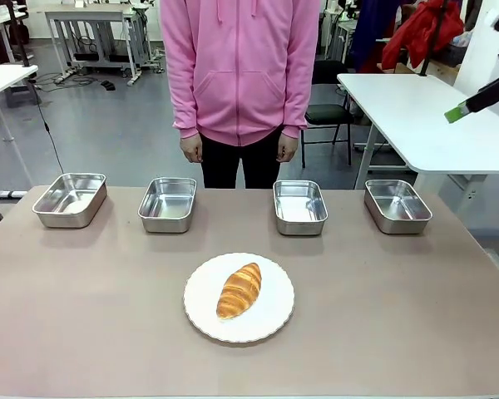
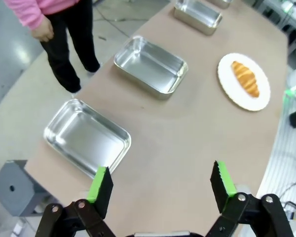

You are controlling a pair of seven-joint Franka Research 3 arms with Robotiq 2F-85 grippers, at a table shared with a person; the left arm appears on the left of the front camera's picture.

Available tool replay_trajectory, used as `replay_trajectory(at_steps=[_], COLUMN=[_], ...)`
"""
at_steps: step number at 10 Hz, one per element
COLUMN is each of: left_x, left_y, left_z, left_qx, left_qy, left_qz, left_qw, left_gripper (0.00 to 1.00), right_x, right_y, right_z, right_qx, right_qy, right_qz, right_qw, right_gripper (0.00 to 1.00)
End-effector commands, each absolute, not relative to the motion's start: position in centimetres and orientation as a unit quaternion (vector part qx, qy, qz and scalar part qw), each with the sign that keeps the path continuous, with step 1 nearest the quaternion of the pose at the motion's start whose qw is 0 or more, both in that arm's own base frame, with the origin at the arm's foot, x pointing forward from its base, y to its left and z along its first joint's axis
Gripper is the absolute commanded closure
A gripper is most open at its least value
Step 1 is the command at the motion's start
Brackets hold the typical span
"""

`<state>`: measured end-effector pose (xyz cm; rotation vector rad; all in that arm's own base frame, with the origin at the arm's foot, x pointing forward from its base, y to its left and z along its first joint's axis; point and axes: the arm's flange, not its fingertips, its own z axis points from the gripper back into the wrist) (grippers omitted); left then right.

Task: Place the bread in the container.
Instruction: Place the Butter Roll into the Airtight Container indicated by the human.

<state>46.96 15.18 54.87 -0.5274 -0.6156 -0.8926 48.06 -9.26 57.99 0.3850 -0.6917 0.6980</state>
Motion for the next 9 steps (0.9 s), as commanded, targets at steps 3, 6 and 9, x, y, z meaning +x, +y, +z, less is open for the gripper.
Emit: replay_trajectory(at_steps=[3, 6, 9], left_x=[46.6, 46.8, 46.9], left_y=[18.4, 19.7, 20.1], left_z=[57.1, 57.3, 57.0], left_qx=[-0.323, -0.331, -0.337], left_qy=[-0.323, -0.345, -0.351], left_qz=[-0.413, -0.386, -0.367], left_qw=[0.788, 0.789, 0.792], left_gripper=[0.00, 0.00, 0.00], right_x=[48.3, 48.3, 48.6], right_y=[-12.6, -13.3, -13.7], right_z=[60.2, 60.6, 60.4], right_qx=[0.217, 0.230, 0.237], right_qy=[-0.391, -0.393, -0.388], right_qz=[0.321, 0.314, 0.308], right_qw=[0.835, 0.833, 0.835], right_gripper=[0.00, 0.00, 0.00])
